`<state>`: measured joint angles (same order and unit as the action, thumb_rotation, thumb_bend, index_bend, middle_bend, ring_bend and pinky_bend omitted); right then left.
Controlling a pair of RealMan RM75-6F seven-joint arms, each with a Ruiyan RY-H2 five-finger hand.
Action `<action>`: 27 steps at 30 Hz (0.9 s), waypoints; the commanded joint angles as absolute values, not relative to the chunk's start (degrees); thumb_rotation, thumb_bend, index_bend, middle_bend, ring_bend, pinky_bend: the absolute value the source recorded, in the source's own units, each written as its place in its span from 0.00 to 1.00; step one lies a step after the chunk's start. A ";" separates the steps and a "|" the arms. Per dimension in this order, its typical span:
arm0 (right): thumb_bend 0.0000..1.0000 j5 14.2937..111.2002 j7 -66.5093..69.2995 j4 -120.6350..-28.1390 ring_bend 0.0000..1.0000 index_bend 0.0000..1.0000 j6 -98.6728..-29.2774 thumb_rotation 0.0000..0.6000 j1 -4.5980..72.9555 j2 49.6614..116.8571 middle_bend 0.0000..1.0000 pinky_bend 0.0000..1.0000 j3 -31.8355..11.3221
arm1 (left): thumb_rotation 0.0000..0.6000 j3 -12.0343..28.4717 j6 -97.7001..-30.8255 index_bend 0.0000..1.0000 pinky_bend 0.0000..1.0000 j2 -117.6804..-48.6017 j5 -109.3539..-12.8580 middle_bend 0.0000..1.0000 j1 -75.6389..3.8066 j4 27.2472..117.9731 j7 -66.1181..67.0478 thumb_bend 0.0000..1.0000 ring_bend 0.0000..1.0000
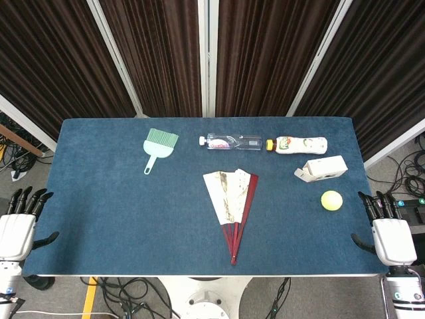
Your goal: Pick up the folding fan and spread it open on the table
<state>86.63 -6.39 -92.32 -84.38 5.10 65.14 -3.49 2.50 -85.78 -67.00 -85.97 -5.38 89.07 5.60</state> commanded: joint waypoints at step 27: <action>0.08 92.33 -1.56 -81.84 0.02 0.31 -59.34 1.00 26.25 78.55 0.32 0.03 -5.32 | 1.00 2.48 -87.34 0.16 0.05 -67.20 -85.93 0.12 -4.49 89.20 4.99 0.00 0.02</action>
